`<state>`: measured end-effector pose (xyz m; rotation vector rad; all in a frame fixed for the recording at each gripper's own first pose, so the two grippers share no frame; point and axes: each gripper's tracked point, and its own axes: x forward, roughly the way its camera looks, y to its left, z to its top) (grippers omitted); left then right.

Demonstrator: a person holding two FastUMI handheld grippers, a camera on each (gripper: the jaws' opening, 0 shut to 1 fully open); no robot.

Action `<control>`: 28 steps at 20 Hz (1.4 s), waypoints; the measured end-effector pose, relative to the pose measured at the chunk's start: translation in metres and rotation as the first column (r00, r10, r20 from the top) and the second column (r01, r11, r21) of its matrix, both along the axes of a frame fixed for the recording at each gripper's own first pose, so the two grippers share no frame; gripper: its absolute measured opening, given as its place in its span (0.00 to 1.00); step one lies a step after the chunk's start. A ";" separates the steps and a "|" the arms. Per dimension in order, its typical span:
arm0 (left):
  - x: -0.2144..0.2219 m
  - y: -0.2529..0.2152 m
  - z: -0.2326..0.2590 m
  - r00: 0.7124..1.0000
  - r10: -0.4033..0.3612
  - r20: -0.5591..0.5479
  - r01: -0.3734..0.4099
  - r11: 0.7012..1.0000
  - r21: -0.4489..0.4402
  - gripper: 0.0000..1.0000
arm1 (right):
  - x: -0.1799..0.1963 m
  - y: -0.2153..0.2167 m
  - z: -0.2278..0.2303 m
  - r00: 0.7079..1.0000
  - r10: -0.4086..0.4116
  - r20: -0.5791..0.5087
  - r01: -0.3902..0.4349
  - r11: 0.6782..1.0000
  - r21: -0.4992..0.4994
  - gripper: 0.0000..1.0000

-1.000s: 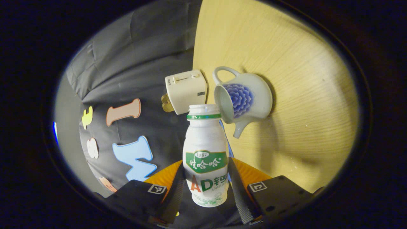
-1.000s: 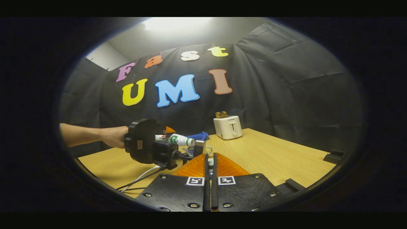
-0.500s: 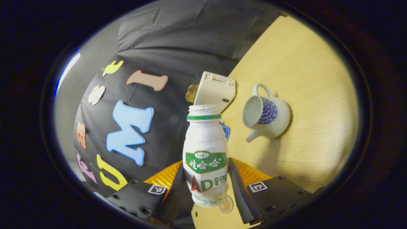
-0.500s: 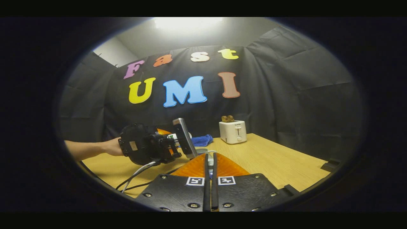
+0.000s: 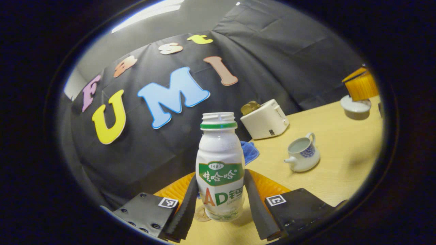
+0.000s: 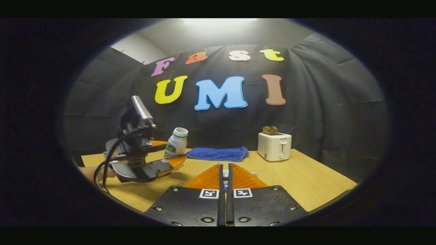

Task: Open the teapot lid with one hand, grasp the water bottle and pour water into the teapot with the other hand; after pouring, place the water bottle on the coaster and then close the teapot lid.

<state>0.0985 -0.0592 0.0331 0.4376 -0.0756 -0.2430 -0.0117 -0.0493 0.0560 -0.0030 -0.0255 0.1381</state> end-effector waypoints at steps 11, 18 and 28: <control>0.004 0.082 -0.005 0.996 0.069 -0.057 -0.082 0.957 -0.278 0.79 | 0.102 0.002 -0.019 0.997 -0.067 -0.049 0.063 0.994 -0.085 0.00; 0.007 0.100 -0.011 0.992 0.087 -0.092 -0.114 0.928 -0.355 0.87 | 0.130 -0.009 -0.040 0.990 -0.110 -0.084 0.105 0.993 -0.060 0.01; 0.009 0.100 -0.017 0.990 0.086 -0.113 -0.120 0.930 -0.346 0.79 | 0.133 -0.012 -0.065 0.981 -0.109 -0.162 0.106 0.994 -0.026 0.01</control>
